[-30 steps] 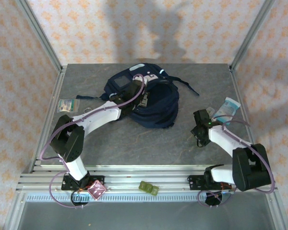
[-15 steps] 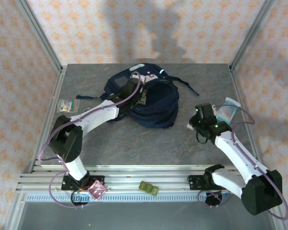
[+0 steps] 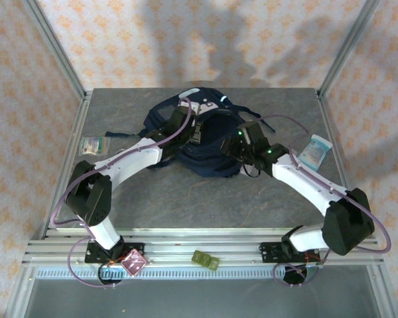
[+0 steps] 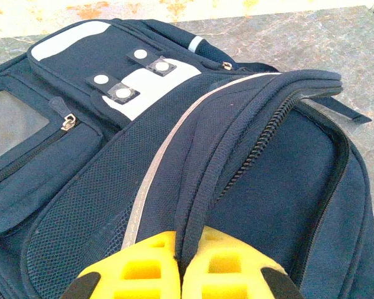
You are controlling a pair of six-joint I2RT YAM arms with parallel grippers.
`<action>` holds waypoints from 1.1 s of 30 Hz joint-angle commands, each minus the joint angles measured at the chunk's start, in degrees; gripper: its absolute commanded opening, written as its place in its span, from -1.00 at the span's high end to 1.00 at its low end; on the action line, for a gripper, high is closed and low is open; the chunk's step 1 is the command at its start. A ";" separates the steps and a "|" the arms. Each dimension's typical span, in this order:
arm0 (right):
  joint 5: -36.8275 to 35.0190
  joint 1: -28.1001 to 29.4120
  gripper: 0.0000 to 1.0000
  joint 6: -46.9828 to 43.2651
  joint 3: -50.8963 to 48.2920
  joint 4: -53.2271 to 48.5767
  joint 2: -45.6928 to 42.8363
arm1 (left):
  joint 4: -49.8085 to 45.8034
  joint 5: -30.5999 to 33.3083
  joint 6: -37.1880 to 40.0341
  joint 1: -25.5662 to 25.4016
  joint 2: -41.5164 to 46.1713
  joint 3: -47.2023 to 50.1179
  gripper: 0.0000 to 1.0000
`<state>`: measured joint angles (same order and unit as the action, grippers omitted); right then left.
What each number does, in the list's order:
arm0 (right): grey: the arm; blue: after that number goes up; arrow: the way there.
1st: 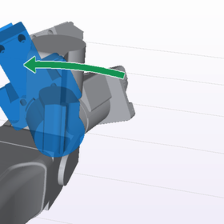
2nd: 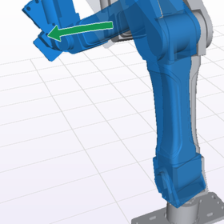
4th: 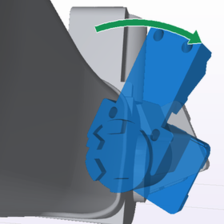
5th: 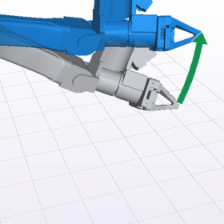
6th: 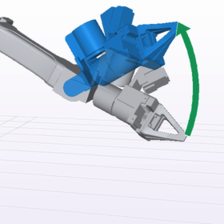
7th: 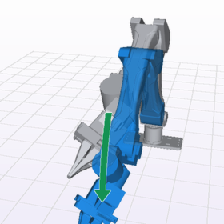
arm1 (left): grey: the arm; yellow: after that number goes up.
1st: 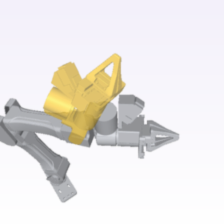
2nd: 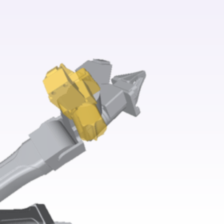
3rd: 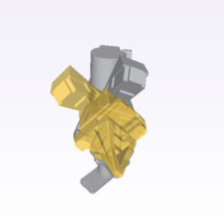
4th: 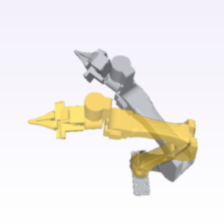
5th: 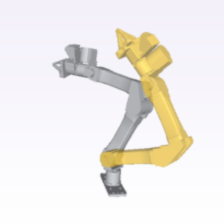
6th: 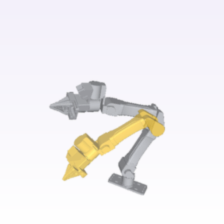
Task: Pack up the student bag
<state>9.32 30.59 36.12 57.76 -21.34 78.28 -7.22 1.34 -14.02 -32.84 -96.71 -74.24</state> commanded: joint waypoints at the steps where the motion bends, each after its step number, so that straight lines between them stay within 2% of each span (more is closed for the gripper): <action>1: -9.03 -2.40 -0.13 2.72 -0.75 -5.03 -0.25 | 0.61 7.96 0.48 0.92 3.69 -3.21 1.00; 6: -12.18 -4.31 -0.30 3.04 -8.09 -3.67 -3.04 | -2.36 12.26 3.06 3.03 3.85 -1.20 1.00; 9: -10.03 -4.38 -0.32 2.47 -9.85 -1.87 -0.80 | -2.65 12.97 3.42 3.85 4.82 0.18 1.00; 16: -8.50 -4.40 -0.44 2.04 -9.71 2.70 7.76 | -1.15 6.83 0.95 3.87 5.53 0.92 1.00; 21: -10.43 -4.40 -0.43 2.12 -7.16 2.71 14.70 | -0.48 4.25 -0.29 3.80 5.37 1.70 1.00; 23: -9.88 -4.39 -0.37 1.94 -6.72 3.04 17.12 | 0.05 3.11 -0.57 3.76 5.61 2.16 1.00; 25: -9.96 -4.39 -0.22 1.94 -6.60 3.21 18.92 | 0.28 2.08 -0.73 3.73 5.75 2.25 1.00; 27: -10.23 -4.40 0.04 1.63 -6.82 3.38 19.41 | 0.37 1.35 -1.07 3.57 5.91 2.10 1.00; 29: -10.44 -4.34 0.22 1.25 -7.42 3.24 18.30 | 0.33 0.78 -1.27 3.29 5.85 1.95 1.00; 33: -11.05 -4.40 0.36 -0.09 -8.84 1.11 11.84 | 0.49 -0.85 -1.44 2.56 5.83 1.47 1.00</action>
<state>-1.10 26.09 37.17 50.13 -21.61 93.73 -9.65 2.81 -13.58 -29.56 -94.11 -72.05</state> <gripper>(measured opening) 0.373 0.053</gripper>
